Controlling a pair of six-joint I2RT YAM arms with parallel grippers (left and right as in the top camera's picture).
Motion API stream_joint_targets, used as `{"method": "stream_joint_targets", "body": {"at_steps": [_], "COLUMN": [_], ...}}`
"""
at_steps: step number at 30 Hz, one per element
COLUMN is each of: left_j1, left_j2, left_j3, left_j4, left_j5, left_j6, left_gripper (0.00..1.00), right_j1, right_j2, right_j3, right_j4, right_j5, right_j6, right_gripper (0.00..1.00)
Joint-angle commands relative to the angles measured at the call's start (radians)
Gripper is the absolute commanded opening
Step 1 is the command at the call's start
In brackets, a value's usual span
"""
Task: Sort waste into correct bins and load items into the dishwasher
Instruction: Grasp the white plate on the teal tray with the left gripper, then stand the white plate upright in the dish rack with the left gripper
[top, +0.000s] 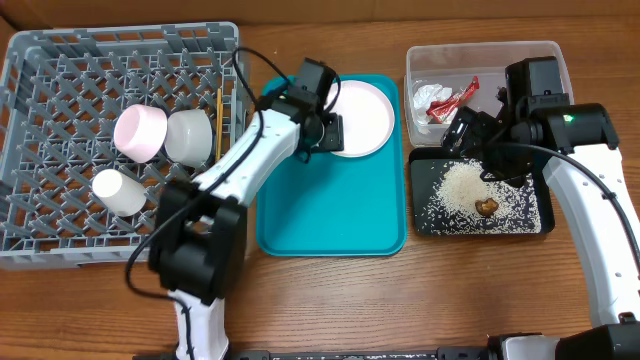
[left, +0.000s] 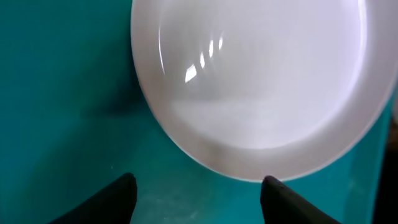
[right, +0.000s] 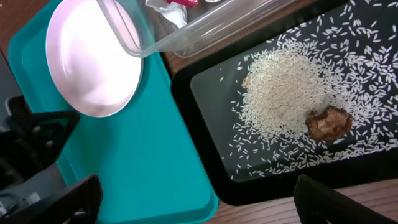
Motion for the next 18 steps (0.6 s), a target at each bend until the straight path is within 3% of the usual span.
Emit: {"method": "stream_joint_targets", "body": {"at_steps": [1, 4, 11, 18], "left_j1": [-0.003, -0.003, 0.003, 0.049], "left_j2": [0.055, 0.104, 0.108, 0.011], "left_j3": [0.002, 0.002, 0.015, 0.079], "left_j4": [0.022, 0.024, -0.052, -0.238], "left_j5": [0.015, 0.009, 0.014, -0.083], "left_j6": [-0.068, -0.068, -0.063, -0.032], "left_gripper": [0.63, 0.55, 0.04, 0.04], "right_j1": [0.003, 0.003, 0.003, 0.003], "right_j2": [-0.006, -0.006, -0.006, -0.006], "right_j3": [0.007, 0.007, 0.007, 0.007], "right_j4": [0.006, 0.006, 0.004, 0.0], "right_j5": [-0.001, -0.001, -0.001, -0.002], "right_j6": [0.005, 0.005, 0.004, 0.004], "right_gripper": [1.0, 1.0, 1.0, 1.0]}}
